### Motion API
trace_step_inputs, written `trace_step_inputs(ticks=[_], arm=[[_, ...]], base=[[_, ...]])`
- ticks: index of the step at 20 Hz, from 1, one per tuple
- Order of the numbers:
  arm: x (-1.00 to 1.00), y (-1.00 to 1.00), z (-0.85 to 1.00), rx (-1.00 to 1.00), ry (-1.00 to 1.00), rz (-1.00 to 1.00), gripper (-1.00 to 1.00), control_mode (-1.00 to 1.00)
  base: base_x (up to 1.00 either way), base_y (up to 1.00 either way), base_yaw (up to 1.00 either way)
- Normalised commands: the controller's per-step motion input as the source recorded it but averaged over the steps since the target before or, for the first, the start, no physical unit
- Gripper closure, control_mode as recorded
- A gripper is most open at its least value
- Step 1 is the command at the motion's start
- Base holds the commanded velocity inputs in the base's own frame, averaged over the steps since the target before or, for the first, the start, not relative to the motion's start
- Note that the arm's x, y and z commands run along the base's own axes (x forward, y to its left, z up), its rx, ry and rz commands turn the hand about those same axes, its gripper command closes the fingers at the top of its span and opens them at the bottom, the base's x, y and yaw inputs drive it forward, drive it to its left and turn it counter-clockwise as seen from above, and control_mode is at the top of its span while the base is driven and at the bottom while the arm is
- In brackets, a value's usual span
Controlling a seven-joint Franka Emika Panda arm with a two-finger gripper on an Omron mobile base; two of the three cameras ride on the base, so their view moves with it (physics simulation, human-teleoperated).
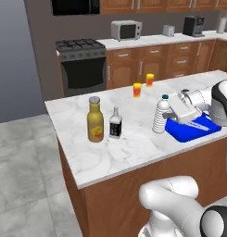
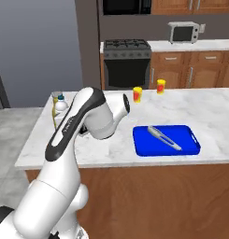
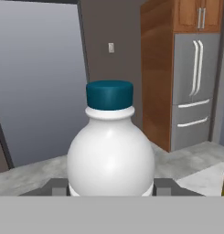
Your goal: Place the drinks on the dining counter in a tight cluster.
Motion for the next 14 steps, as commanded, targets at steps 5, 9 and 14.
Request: trace_step_inputs(ticks=[5,9,14], arm=[[0.0,0.0,0.0,0.0,0.0,0.0,1.0,1.0],[0.0,0.0,0.0,0.0,0.0,0.0,1.0,1.0],[0.0,0.0,0.0,0.0,0.0,0.0,1.0,1.0]], base=[[0.88,-0.17,0.27],[0.52,-0.53,0.05],[0.25,-0.49,0.0]])
